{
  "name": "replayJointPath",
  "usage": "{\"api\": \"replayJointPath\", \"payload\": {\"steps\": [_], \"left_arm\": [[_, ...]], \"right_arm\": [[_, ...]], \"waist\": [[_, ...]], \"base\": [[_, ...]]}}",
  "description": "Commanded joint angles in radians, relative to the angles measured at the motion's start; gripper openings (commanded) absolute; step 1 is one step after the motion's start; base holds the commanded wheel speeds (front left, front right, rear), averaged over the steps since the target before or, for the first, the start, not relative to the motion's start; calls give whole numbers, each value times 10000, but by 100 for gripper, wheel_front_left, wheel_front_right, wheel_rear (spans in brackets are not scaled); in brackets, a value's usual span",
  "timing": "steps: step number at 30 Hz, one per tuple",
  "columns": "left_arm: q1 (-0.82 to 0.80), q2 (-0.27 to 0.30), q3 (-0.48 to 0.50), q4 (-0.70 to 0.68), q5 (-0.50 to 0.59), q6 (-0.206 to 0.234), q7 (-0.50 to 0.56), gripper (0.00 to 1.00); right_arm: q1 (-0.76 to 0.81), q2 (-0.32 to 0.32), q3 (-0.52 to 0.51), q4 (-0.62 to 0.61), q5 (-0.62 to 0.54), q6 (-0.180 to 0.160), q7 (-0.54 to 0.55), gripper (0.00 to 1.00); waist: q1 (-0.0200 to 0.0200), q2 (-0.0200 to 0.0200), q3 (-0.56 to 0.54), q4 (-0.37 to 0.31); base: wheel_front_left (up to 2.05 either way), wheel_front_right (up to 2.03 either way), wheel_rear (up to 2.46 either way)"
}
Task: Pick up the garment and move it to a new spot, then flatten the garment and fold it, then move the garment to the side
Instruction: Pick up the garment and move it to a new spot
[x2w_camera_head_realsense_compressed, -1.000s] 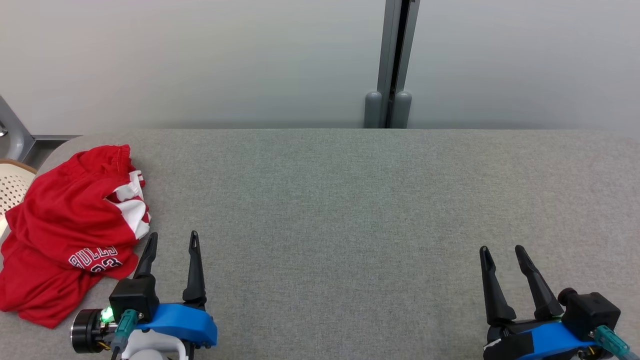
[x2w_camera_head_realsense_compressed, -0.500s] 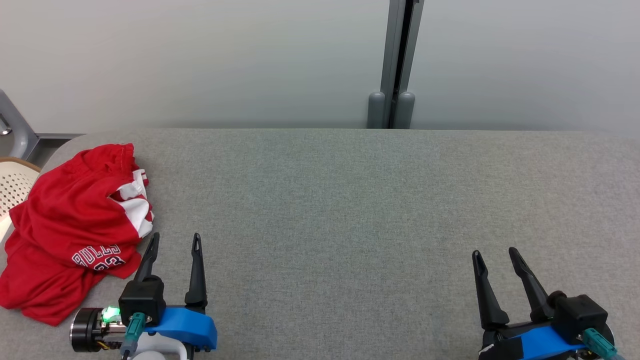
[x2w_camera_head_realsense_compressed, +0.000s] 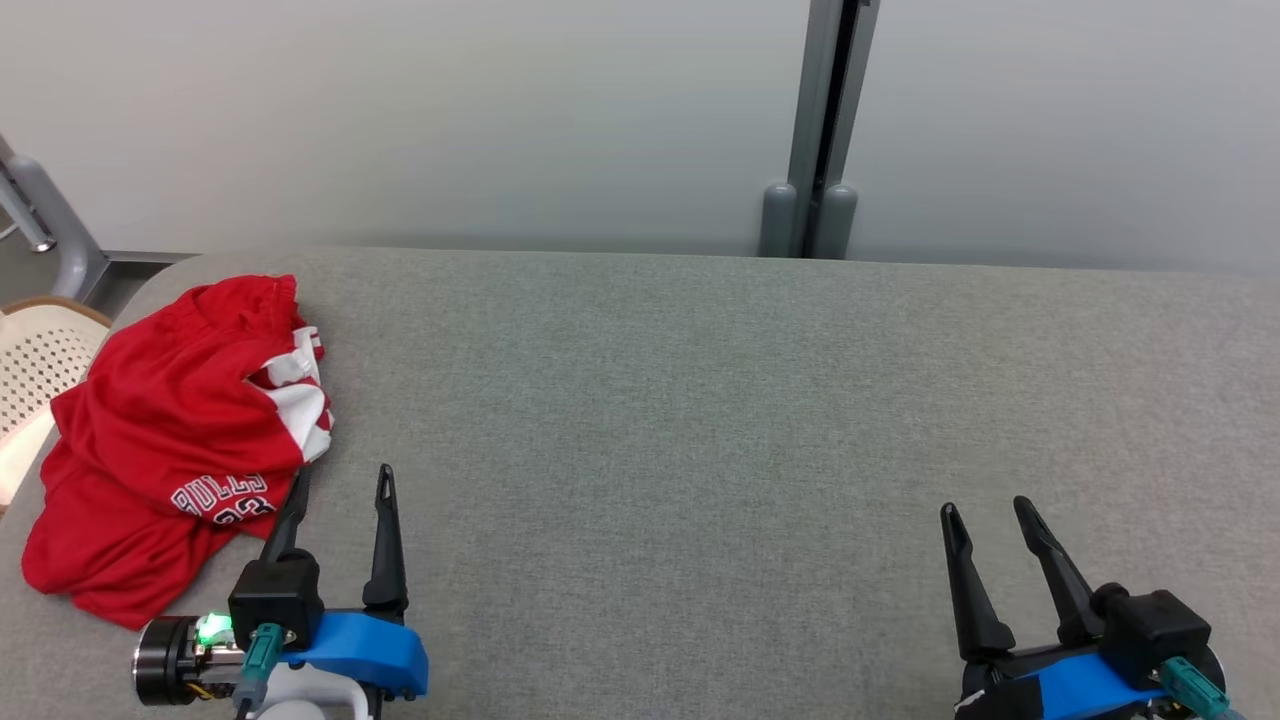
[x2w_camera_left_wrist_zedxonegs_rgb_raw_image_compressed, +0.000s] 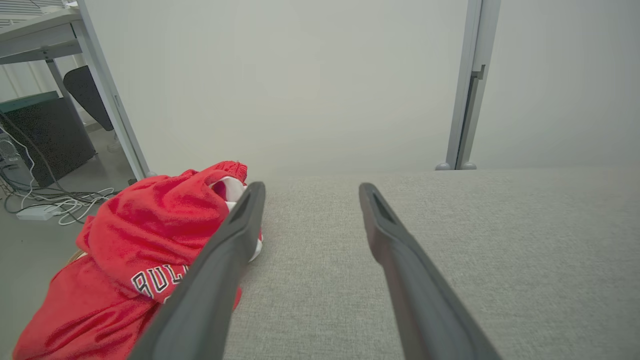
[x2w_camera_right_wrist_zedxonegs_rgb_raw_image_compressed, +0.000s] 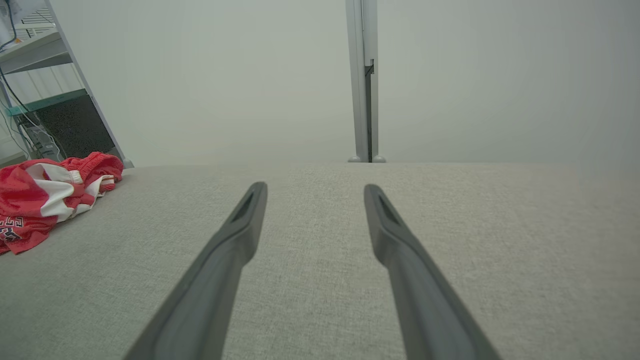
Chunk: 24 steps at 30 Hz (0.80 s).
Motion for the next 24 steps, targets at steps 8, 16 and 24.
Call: {"api": "replayJointPath", "payload": {"steps": [8, 16, 24], "left_arm": [[-245, 136, 225, -59, -119, 113, -51, 100], [-148, 182, 423, -133, -230, 174, -51, 100], [4, 251, 706, -204, -359, 250, -49, 100]], "right_arm": [[-111, -41, 131, 10, 111, 20, -48, 100], [-154, -41, 155, 72, 123, 20, -46, 100], [-239, -41, 202, 85, 74, 20, -46, 100]], "waist": [[0, 0, 177, 911], [0, 0, 247, 2060], [0, 0, 297, 3104]], "base": [[0, 0, 0], [0, 0, 0], [0, 0, 0]]}}
